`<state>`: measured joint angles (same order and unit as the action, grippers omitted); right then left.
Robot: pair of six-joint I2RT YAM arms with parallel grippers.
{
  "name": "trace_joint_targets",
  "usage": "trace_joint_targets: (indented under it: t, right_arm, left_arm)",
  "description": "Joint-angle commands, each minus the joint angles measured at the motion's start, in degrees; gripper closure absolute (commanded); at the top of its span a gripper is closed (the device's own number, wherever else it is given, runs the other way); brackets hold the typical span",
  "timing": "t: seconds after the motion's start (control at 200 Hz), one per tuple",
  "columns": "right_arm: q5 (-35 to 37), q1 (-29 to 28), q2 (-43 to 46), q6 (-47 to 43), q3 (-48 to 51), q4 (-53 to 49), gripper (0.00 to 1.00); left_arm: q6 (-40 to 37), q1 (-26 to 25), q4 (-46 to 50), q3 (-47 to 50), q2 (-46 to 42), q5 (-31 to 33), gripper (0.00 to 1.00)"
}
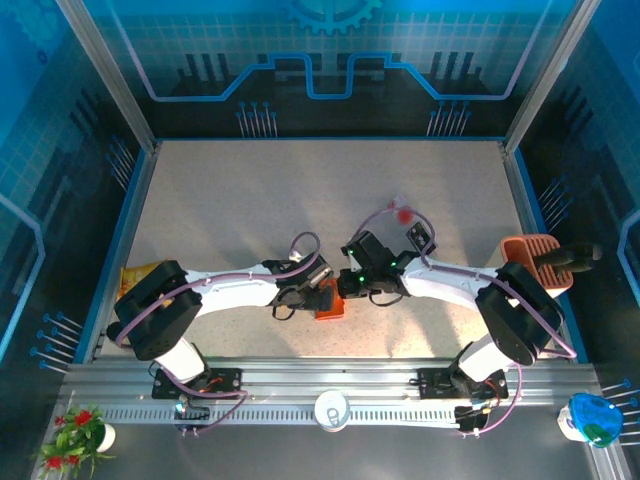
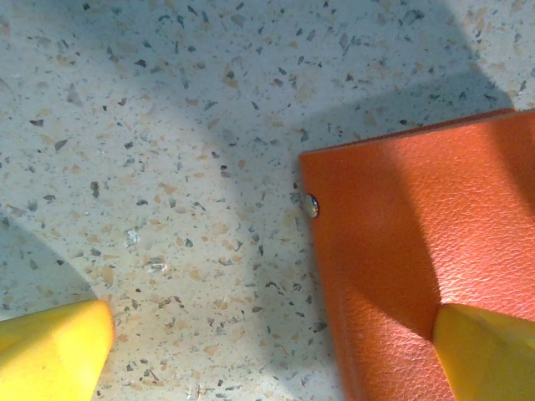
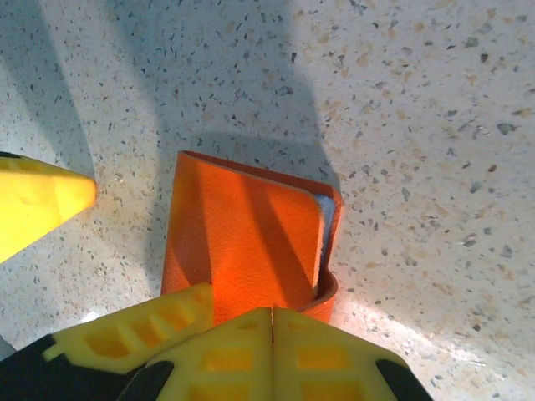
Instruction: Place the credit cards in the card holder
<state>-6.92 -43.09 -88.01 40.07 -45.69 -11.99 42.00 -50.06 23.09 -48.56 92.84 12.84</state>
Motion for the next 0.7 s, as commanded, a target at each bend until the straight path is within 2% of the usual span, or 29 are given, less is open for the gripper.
trace_joint_targets:
  t: [0.0,0.695]
  right_arm:
    - [-1.7,-0.58,-1.14,1.47,0.48,3.43,1.0]
    - [-1.3,-1.56,-5.94,2.9,3.29,7.47,1.0]
  left_arm:
    - [0.28,-0.21,2.93,3.24,2.48,0.49,0.01]
    - [0.36,-0.23,3.03,3.57,2.04,0.61,0.01]
